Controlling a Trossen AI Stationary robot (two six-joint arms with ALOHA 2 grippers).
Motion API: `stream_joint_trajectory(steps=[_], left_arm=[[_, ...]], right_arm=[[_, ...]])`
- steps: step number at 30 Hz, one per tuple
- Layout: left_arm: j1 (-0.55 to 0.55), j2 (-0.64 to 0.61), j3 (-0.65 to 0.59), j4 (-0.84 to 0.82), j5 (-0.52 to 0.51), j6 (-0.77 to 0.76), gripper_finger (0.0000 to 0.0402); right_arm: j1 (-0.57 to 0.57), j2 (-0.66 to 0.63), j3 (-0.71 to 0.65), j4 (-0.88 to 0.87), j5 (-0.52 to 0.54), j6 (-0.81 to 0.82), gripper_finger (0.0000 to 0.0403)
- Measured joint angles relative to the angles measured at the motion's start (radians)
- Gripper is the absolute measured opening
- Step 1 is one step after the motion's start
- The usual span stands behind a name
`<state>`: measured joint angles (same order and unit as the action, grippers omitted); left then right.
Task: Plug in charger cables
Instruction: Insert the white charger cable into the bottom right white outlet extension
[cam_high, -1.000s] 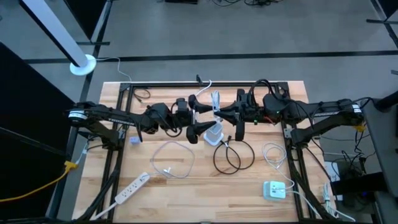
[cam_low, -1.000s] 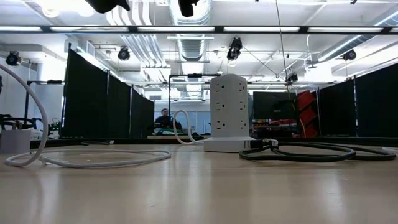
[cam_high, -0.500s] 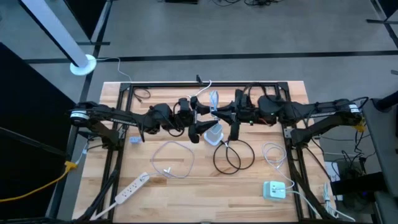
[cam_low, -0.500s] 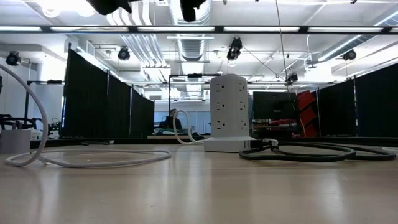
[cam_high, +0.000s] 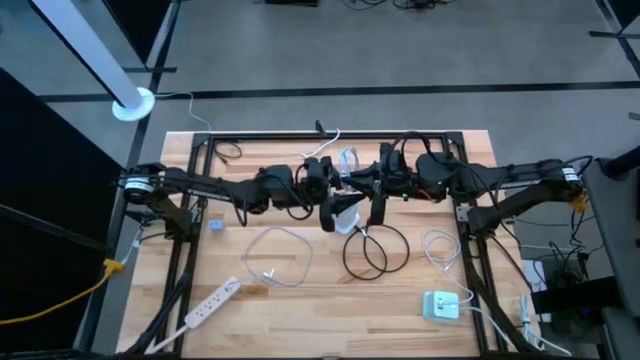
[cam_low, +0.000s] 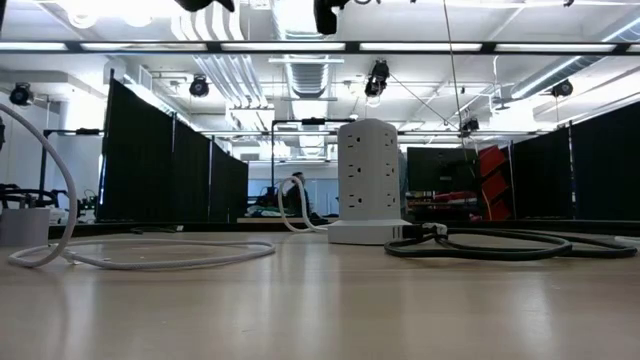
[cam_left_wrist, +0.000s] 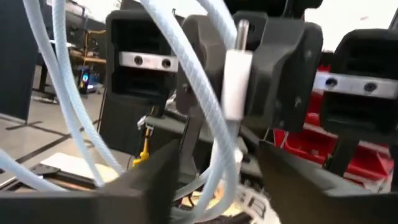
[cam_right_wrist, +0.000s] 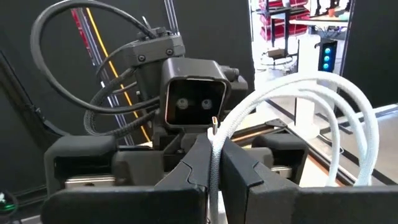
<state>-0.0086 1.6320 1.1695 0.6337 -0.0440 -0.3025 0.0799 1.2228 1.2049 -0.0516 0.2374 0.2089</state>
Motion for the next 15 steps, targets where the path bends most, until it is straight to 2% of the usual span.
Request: stream_joint_trajectory(steps=[3, 4, 11, 15], left_arm=[[0.0, 0.002, 0.037, -0.071, 0.0, 0.007, 0.0043], [0.001, 0.002, 0.045, -0.091, 0.001, 0.009, 0.0023], [0.002, 0.002, 0.08, -0.144, 0.037, 0.053, 0.0006], [0.002, 0.002, 0.079, -0.148, 0.065, 0.047, 0.0009]], right_arm=[[0.0, 0.003, 0.0, -0.003, -0.001, 0.014, 0.0005], [0.0, 0.003, 0.0, -0.01, -0.001, 0.015, 0.0005], [0.0, -0.017, 0.0, -0.041, -0.002, 0.019, 0.0005], [0.0, -0.028, 0.0, -0.048, -0.005, 0.019, 0.0005]])
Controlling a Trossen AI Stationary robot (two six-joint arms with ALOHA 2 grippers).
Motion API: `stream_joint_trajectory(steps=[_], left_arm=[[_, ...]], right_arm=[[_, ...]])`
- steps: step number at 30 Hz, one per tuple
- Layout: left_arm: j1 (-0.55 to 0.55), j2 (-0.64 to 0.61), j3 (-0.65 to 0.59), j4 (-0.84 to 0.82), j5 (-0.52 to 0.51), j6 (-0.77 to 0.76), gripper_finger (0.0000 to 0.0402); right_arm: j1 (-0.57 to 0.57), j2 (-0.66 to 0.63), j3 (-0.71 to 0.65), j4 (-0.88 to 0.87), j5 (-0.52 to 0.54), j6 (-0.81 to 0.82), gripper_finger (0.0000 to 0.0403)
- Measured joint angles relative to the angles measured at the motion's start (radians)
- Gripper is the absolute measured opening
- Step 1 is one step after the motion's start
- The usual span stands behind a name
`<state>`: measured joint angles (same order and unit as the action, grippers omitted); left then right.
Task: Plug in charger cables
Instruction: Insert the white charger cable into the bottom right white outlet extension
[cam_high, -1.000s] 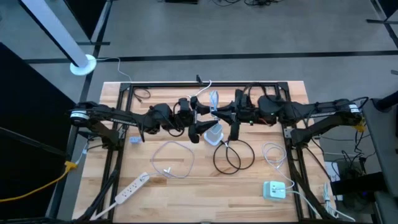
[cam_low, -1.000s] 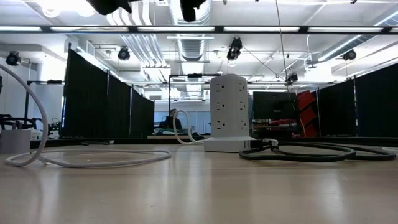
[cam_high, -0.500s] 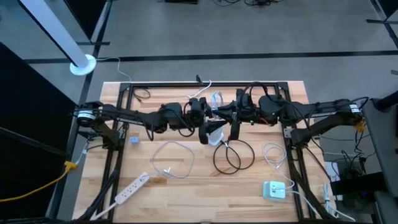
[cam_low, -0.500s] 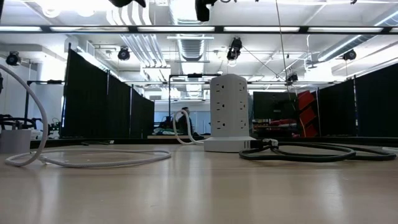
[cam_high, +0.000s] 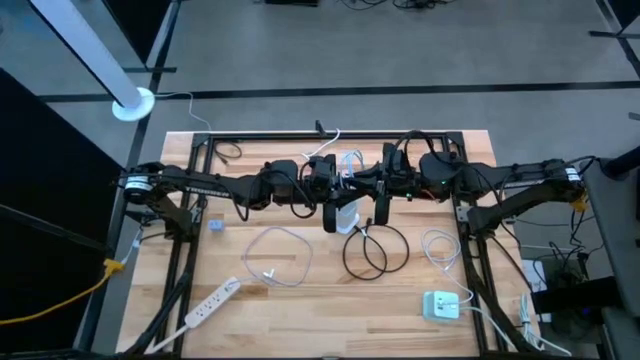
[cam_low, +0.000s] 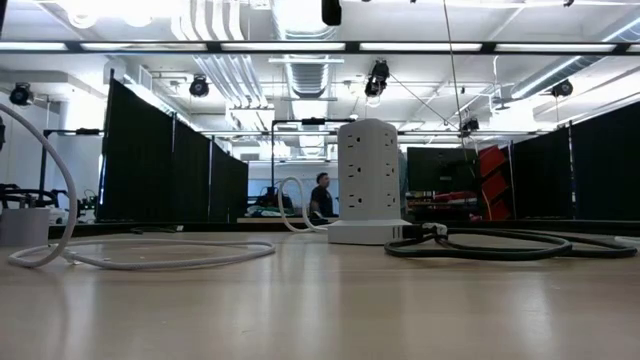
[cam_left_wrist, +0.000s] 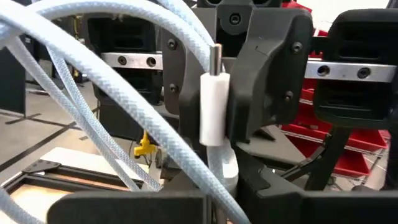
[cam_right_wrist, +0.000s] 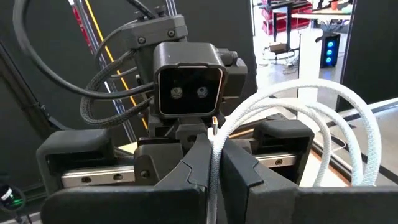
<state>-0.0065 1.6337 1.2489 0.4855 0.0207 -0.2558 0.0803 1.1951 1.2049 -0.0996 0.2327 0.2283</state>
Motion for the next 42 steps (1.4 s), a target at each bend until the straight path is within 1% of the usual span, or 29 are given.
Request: stream_joint_trajectory(steps=[4, 14, 17, 20, 25, 33, 38, 42], left_arm=[[0.0, -0.003, -0.003, -0.001, 0.017, -0.012, 0.0042], [-0.002, -0.004, -0.006, -0.015, 0.027, -0.039, 0.0176], [-0.002, -0.004, -0.006, -0.022, 0.027, -0.056, 0.0202], [-0.002, -0.004, -0.006, -0.036, 0.026, -0.069, 0.0217], [-0.002, -0.004, -0.007, -0.041, 0.013, -0.078, 0.0214], [-0.002, -0.004, -0.007, -0.04, -0.092, -0.08, 0.0176], [-0.002, -0.004, -0.007, -0.038, -0.15, -0.079, 0.0143], [-0.002, -0.004, -0.007, -0.041, -0.152, -0.07, 0.0093]], right_arm=[[0.0, -0.009, 0.0, -0.003, 0.003, 0.0, 0.0005], [-0.001, -0.03, 0.0, -0.004, 0.007, -0.004, 0.0005], [-0.001, -0.037, 0.0, -0.006, 0.007, -0.016, 0.0005], [-0.001, -0.041, 0.0, -0.009, 0.008, -0.02, 0.0005], [-0.001, -0.041, 0.0, -0.039, 0.027, -0.021, 0.0005], [-0.001, -0.042, 0.0, -0.053, 0.033, -0.02, 0.0005], [-0.001, -0.042, 0.0, -0.054, 0.032, -0.02, 0.0005], [-0.001, -0.042, 0.0, -0.054, 0.032, -0.02, 0.0005]])
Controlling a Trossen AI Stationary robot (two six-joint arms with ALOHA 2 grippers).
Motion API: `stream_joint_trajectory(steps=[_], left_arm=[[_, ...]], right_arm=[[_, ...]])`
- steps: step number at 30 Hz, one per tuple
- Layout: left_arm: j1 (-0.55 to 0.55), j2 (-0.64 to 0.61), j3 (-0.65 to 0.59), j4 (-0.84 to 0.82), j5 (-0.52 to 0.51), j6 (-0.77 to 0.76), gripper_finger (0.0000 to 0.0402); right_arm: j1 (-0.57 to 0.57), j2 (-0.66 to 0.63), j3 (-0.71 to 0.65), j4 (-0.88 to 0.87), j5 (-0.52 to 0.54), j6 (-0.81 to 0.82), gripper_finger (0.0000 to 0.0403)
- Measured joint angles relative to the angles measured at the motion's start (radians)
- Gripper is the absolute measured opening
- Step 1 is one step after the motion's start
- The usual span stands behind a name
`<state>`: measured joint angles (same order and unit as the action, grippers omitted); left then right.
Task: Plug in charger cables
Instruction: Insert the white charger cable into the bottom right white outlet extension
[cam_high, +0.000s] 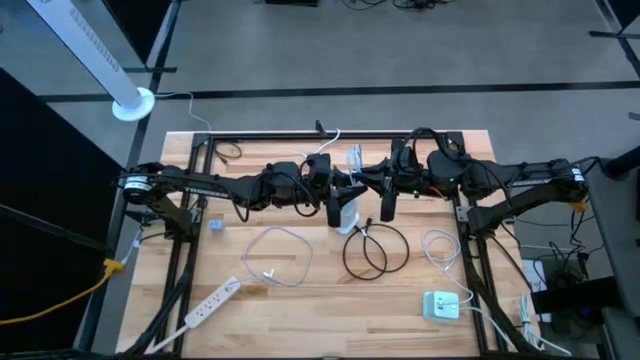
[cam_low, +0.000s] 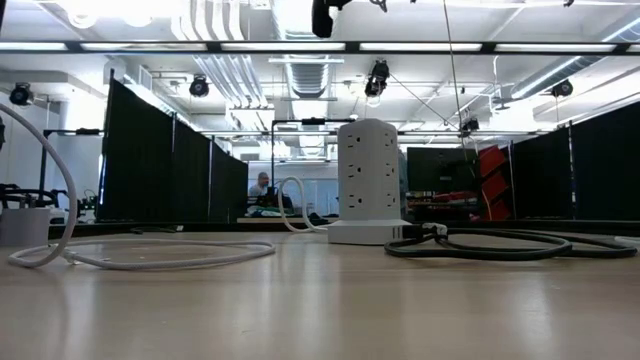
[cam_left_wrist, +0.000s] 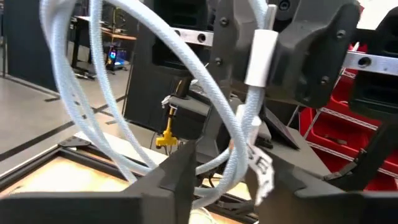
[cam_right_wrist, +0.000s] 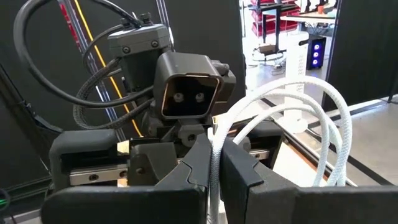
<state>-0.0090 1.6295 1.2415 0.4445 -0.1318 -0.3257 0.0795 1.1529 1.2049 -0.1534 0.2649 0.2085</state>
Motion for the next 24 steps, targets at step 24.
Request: stream_joint_trajectory(steps=[24], left_arm=[[-0.002, -0.001, -0.002, -0.028, 0.045, 0.017, 0.0014]], right_arm=[[0.003, -0.006, 0.001, -0.076, -0.013, 0.026, 0.0005]])
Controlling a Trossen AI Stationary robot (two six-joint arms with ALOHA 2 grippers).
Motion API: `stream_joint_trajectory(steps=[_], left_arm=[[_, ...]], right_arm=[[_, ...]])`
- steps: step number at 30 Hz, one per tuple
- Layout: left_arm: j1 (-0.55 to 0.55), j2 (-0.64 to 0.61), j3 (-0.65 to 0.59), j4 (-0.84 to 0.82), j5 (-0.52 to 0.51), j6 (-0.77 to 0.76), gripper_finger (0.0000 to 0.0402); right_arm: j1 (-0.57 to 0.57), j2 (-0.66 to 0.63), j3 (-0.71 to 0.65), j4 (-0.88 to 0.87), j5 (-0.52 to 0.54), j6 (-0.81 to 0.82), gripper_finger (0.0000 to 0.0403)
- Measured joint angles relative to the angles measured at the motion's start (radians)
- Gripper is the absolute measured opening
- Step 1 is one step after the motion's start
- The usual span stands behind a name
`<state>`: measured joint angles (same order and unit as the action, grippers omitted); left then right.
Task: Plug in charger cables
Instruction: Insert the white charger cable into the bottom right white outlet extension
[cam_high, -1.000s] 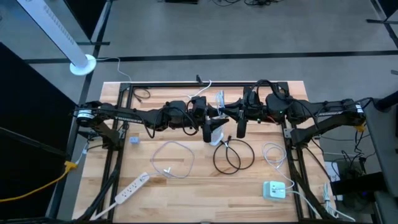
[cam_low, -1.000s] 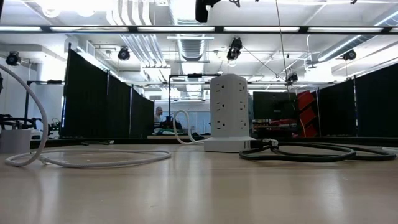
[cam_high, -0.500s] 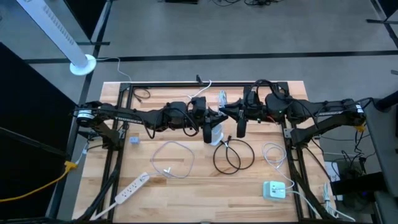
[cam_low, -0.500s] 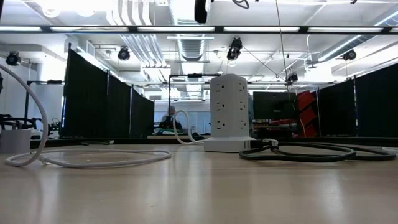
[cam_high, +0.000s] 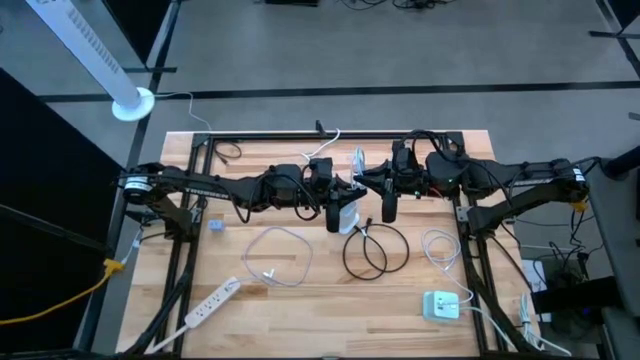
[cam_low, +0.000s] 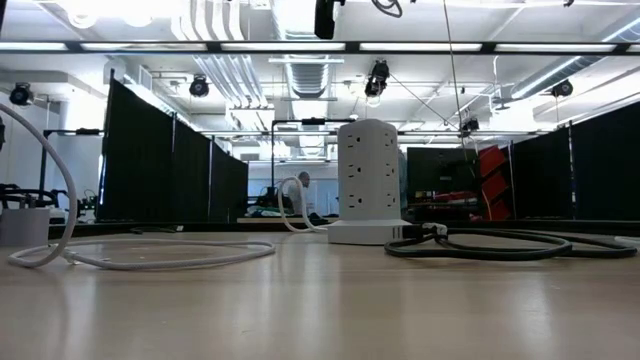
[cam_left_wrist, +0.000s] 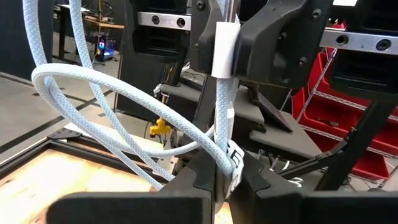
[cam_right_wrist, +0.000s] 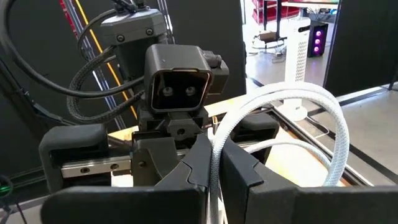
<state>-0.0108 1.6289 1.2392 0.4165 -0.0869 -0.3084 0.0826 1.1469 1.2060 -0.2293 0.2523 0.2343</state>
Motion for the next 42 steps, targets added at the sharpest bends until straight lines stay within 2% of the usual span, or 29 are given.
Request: stream_joint_trajectory(steps=[5, 13, 25, 34, 37, 42], left_arm=[[0.0, -0.005, 0.0, 0.006, 0.0, 0.0, 0.0034], [0.0, -0.009, 0.0, 0.002, 0.0, 0.0, 0.0008], [0.0, -0.012, 0.002, -0.007, 0.0, 0.0, 0.0016], [0.0, -0.012, 0.002, -0.017, 0.0, 0.0, 0.0007], [0.0, -0.014, 0.002, -0.021, 0.0, 0.0, 0.0007], [0.0, -0.03, 0.002, -0.051, 0.0, 0.0, 0.0007]], right_arm=[[0.0, 0.002, -0.001, -0.013, -0.002, -0.008, 0.0005], [0.0, 0.002, -0.001, -0.008, 0.001, -0.055, 0.0005], [0.0, 0.002, -0.001, -0.007, 0.002, -0.07, 0.0005], [0.0, 0.002, -0.001, -0.009, 0.002, -0.07, 0.0005], [0.0, 0.002, -0.001, -0.009, 0.002, -0.071, 0.0021], [0.0, 0.0, -0.001, -0.025, 0.004, -0.07, 0.0073]])
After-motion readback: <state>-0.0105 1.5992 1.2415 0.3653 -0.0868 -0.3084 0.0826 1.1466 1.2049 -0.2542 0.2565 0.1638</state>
